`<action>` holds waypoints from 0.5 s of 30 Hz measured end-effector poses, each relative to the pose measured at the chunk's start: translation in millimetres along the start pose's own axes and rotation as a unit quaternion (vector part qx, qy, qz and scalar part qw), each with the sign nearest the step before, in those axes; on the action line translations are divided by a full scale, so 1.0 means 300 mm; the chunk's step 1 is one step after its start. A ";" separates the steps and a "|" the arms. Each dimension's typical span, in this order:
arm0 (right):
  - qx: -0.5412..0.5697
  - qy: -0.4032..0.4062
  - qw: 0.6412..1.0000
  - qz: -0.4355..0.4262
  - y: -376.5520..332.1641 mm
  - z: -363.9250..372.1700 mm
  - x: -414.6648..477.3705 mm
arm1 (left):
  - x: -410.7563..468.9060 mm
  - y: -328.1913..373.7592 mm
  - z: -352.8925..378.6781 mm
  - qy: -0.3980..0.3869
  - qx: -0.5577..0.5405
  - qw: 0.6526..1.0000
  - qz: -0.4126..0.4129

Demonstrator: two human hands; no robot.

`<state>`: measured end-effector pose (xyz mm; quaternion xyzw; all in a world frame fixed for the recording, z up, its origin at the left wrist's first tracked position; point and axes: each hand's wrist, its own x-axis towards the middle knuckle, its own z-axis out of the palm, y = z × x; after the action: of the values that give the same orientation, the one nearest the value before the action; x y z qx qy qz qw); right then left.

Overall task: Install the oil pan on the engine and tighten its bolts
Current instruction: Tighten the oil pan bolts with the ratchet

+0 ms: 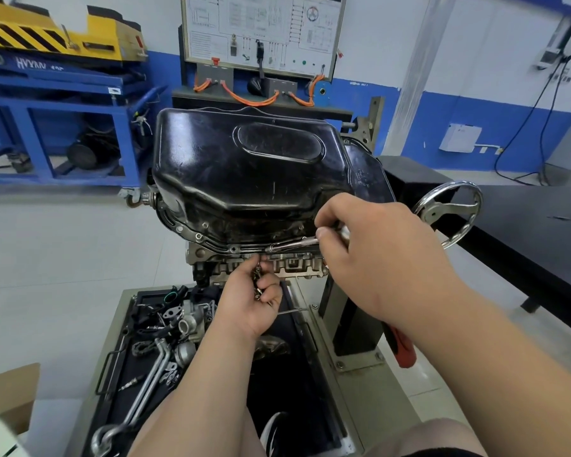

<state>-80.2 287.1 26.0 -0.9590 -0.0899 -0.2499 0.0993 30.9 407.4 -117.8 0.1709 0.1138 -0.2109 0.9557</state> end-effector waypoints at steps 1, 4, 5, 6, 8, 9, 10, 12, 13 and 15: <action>0.001 -0.004 1.000 0.001 -0.003 -0.002 0.000 | -0.002 0.002 -0.001 0.004 -0.006 1.000 0.003; 0.008 -0.015 1.000 0.002 -0.009 -0.005 -0.005 | -0.003 0.003 -0.005 0.022 -0.003 1.000 0.018; 0.010 -0.020 1.000 0.000 -0.011 -0.005 -0.007 | -0.003 0.004 -0.006 0.028 0.001 0.999 0.025; 0.010 -0.025 1.000 -0.003 -0.013 -0.005 -0.009 | -0.004 0.005 -0.008 0.036 0.003 0.999 0.031; 0.010 -0.028 0.999 -0.011 -0.017 -0.004 -0.011 | -0.004 0.007 -0.009 0.051 0.001 0.998 0.038; 0.010 -0.028 0.999 -0.013 -0.018 -0.004 -0.012 | -0.003 0.009 -0.010 0.059 -0.003 0.997 0.042; 0.010 -0.027 0.999 -0.013 -0.019 -0.003 -0.012 | -0.001 0.011 -0.011 0.065 -0.005 0.997 0.045; 0.009 -0.026 0.999 -0.016 -0.021 0.000 -0.012 | 0.001 0.013 -0.013 0.069 -0.003 0.996 0.050; 0.009 -0.026 0.999 -0.018 -0.022 0.002 -0.012 | 0.001 0.014 -0.014 0.067 -0.002 0.996 0.051; 0.009 -0.026 0.999 -0.022 -0.025 0.007 -0.011 | 0.000 0.015 -0.016 0.065 -0.004 0.996 0.052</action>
<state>-83.8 294.4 23.8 -0.9620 -0.1160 -0.2263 0.0996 32.2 412.9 -121.1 0.1866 0.1674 -0.1484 0.9566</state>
